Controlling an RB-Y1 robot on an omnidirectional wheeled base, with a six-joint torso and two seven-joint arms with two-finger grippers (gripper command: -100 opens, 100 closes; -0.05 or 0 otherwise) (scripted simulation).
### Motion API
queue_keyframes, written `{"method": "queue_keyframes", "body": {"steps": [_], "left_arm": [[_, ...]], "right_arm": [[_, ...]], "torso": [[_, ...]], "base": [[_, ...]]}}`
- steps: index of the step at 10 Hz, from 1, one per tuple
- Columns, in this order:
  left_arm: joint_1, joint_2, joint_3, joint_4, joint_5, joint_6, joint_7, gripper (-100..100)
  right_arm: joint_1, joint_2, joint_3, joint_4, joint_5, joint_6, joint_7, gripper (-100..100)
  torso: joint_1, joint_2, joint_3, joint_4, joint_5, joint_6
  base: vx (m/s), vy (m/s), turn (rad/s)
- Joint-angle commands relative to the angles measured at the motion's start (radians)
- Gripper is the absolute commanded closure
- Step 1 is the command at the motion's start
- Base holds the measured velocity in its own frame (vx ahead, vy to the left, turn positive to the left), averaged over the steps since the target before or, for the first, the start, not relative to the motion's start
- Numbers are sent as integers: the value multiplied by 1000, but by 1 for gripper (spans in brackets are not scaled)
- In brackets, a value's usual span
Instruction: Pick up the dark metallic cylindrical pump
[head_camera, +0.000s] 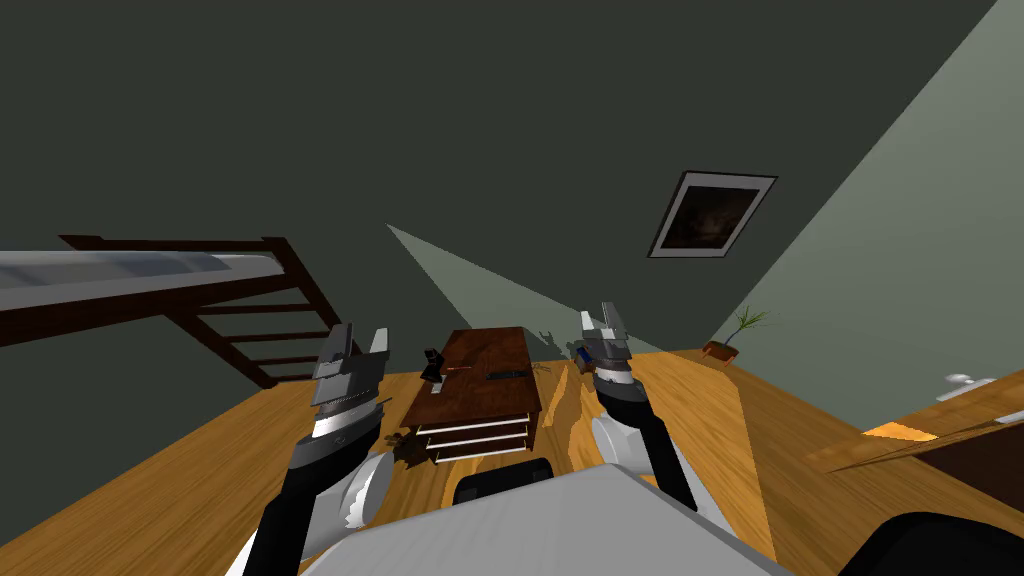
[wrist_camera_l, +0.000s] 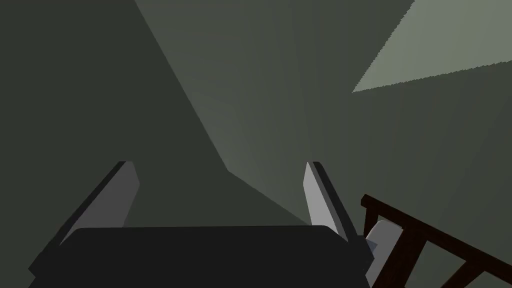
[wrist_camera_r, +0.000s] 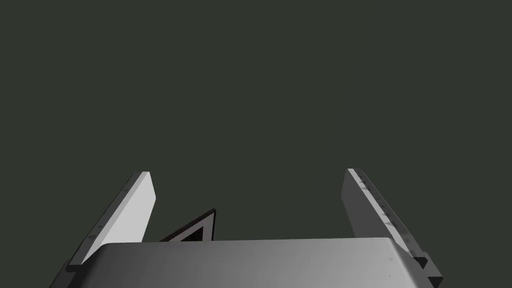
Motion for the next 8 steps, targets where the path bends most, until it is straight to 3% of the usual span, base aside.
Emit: {"method": "queue_keyframes", "body": {"steps": [1,4,7,8], "left_arm": [[0,0,0,0,0,0,0,0],[0,0,0,0,0,0,0,0],[0,0,0,0,0,0,0,0],[0,0,0,0,0,0,0,0]], "right_arm": [[15,-35,9,18,1,0,3,-100],[49,-93,28,68,10,4,12,-100],[95,-164,48,151,33,20,32,-100],[95,-164,48,151,33,20,32,-100]], "torso": [[0,0,0,0,0,0],[-1,3,2,1,0,0],[0,3,2,1,0,0],[0,3,2,1,0,0]], "base": [[-19,-1,65],[-43,0,96],[-46,10,181],[-24,9,42]]}}
